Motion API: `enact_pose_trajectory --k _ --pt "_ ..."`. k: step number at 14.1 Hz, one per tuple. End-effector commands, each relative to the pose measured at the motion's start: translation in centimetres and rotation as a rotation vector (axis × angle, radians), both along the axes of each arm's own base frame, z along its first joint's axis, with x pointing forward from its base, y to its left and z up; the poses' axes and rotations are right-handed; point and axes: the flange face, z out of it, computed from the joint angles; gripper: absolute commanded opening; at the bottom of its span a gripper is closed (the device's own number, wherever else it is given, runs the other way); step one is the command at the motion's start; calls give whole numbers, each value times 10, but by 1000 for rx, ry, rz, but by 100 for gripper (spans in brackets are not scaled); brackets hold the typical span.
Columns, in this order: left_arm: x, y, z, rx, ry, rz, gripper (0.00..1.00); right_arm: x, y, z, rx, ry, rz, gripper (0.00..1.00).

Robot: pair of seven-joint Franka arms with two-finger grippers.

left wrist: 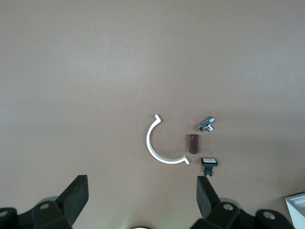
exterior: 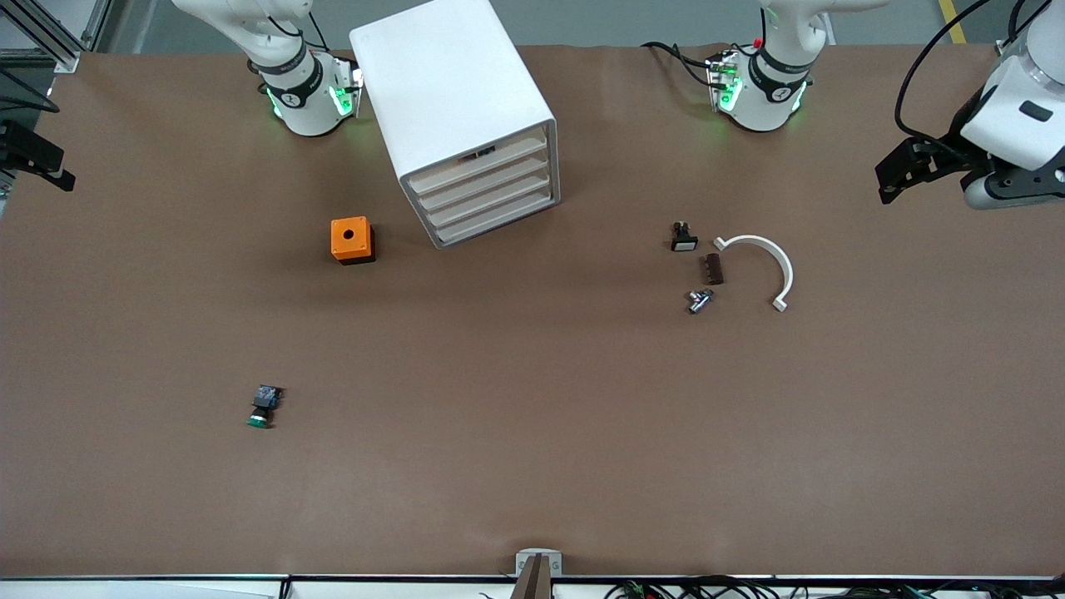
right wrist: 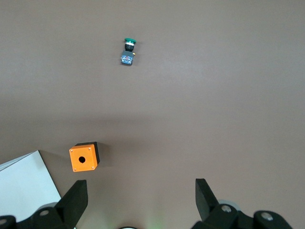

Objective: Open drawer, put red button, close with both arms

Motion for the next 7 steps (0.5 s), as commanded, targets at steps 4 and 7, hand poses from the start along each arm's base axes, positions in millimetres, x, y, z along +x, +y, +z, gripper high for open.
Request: enact_pose_trajectory --k 4,7 --pt "0 -3 -3 -29 -37 -25 100 -27 -2 -8 7 -22 -1 100" --pt "1 -12 -15 -29 -40 -43 100 -36 -10 -10 32 -32 -20 100"
